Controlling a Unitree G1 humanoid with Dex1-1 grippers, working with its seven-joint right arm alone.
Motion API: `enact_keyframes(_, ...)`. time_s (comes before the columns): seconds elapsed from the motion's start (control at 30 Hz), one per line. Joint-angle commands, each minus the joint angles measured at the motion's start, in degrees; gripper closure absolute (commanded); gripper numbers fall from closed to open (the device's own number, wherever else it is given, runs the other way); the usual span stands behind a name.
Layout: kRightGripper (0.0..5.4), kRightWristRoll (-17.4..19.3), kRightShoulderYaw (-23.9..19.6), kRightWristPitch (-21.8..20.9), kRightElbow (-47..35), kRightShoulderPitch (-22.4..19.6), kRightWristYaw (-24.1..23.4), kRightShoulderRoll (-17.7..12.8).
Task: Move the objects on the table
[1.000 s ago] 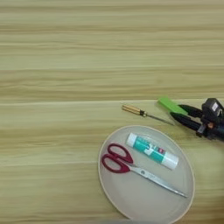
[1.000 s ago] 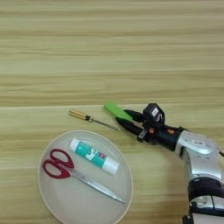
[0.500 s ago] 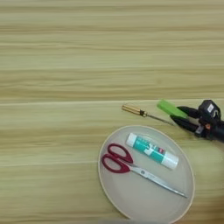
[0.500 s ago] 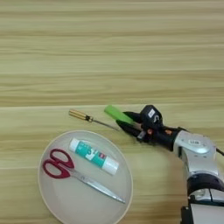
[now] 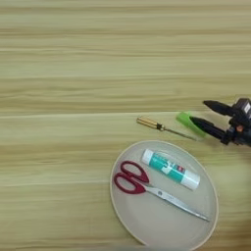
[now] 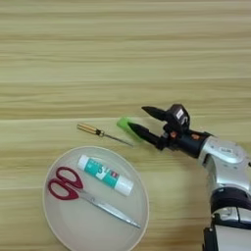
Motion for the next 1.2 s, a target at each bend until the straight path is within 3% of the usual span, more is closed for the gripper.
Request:
enact_keyframes(0.03,1.26,3.34,-1.64,2.04,-6.55,-2.3,0.13,-1.93)
enact_keyframes(0.47,0.03,8.48,-1.62,7.49,-20.23,3.85,5.63,-2.73)
enact_keyframes(0.77,0.03,12.39,-2.35,12.0,-32.72,10.41,9.44,-4.25)
enact_keyframes(1.07,0.03,12.08,-2.14,15.24,-45.27,20.33,11.1,-6.21)
enact_keyframes(1.2,0.03,13.14,-1.87,19.09,-52.03,24.74,11.51,-7.75)
